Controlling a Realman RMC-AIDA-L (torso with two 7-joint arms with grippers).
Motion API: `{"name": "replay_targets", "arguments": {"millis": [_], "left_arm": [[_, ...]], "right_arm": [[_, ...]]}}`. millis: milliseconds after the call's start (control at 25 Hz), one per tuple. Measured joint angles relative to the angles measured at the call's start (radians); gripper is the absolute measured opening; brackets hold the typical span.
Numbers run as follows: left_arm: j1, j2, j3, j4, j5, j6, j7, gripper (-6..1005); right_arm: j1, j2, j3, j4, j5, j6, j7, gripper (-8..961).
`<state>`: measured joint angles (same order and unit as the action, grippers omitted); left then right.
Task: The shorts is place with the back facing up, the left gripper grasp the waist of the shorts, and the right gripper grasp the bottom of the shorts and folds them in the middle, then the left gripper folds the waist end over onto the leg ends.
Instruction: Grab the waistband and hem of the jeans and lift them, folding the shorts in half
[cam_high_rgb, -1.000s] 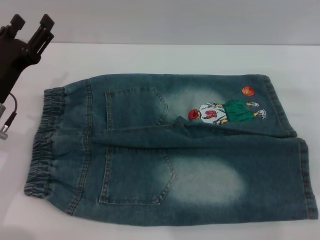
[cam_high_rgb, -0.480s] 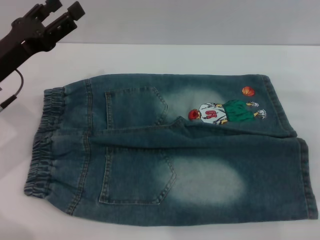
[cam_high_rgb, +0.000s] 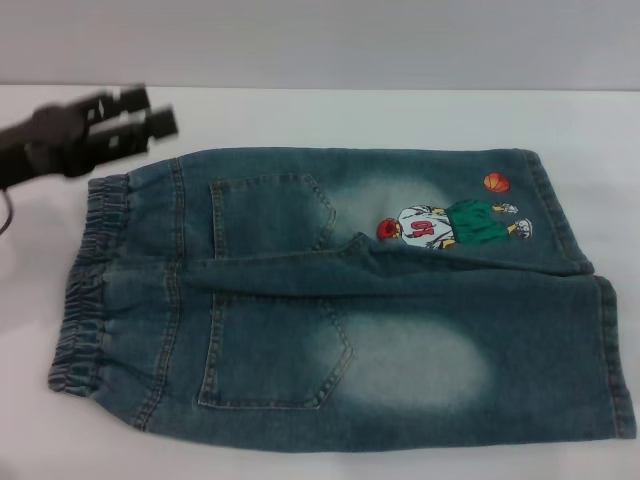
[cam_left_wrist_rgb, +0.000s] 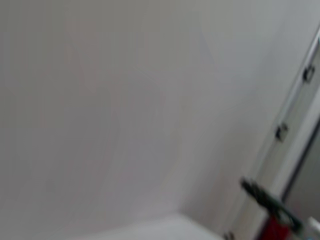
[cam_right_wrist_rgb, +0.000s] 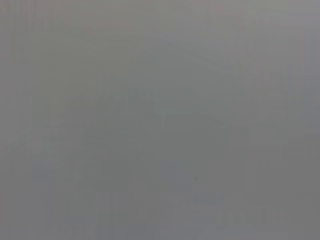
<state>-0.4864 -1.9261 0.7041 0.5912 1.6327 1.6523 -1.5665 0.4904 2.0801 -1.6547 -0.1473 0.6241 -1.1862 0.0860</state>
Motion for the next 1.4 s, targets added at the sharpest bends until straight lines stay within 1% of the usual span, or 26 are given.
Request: {"name": "replay_targets", "arguments": {"millis": [40,80,120,160,200,240,480,520,560,600,760,840,960,1200,1400], "left_arm": [[0.007,0.019,-0.002,0.006,0.049,0.028,-0.039,822],[0.007,0.019,-0.002,0.006,0.049,0.028,-0.039,822],[0.011,0.027,-0.004,0.006,0.065,0.04,-0.052,822],[0.019,0.042,-0.006,0.007,0.09,0.06,-0.075,821],[0.019,0.042,-0.006,0.007,0.09,0.06,-0.075,821],[0.05,0.07,-0.01,0.017,0.131,0.092,-0.12,821],[0.12,0.107,-0.012,0.031,0.153,0.099,-0.187,821],[0.132,0.112,-0.012,0.031,0.154,0.1,-0.196,820],[0.132,0.112,-0.012,0.031,0.154,0.1,-0.196,820],[0.159,0.123,-0.011,0.032,0.159,0.109,-0.21,820],[0.18,0.135,-0.011,0.032,0.199,0.147,-0.229,820],[0.184,0.142,-0.012,0.032,0.225,0.151,-0.25,820],[0.189,0.146,-0.022,0.033,0.273,0.146,-0.276,819],[0.194,0.138,-0.085,0.023,0.386,0.096,-0.287,819],[0.193,0.129,-0.088,0.021,0.429,0.063,-0.289,818]], "right_arm": [[0.001,0.0,-0.002,0.0,0.0,0.0,0.0,590],[0.002,0.0,-0.004,0.001,0.0,0.0,0.0,590],[0.003,0.0,-0.005,0.001,0.0,0.0,0.0,590],[0.004,-0.001,-0.005,0.002,0.0,0.0,0.0,590],[0.005,-0.001,-0.005,0.003,0.0,0.0,0.0,590],[0.006,-0.002,-0.005,0.004,0.0,0.0,0.0,590],[0.01,-0.006,-0.005,0.005,-0.002,0.001,0.0,591],[0.01,-0.006,-0.005,0.005,-0.004,0.001,0.0,591],[0.01,-0.006,-0.005,0.005,-0.007,0.001,0.0,591],[0.011,-0.007,-0.005,0.005,-0.01,0.001,0.0,591],[0.011,-0.008,-0.006,0.005,-0.023,0.002,0.0,591],[0.011,-0.008,-0.006,0.005,-0.032,0.003,0.0,591],[0.011,-0.008,-0.007,0.004,-0.035,0.015,0.0,591],[0.013,-0.008,-0.006,0.001,-0.036,0.028,0.0,590],[0.019,-0.008,-0.007,0.002,-0.037,0.028,0.0,590]]}}
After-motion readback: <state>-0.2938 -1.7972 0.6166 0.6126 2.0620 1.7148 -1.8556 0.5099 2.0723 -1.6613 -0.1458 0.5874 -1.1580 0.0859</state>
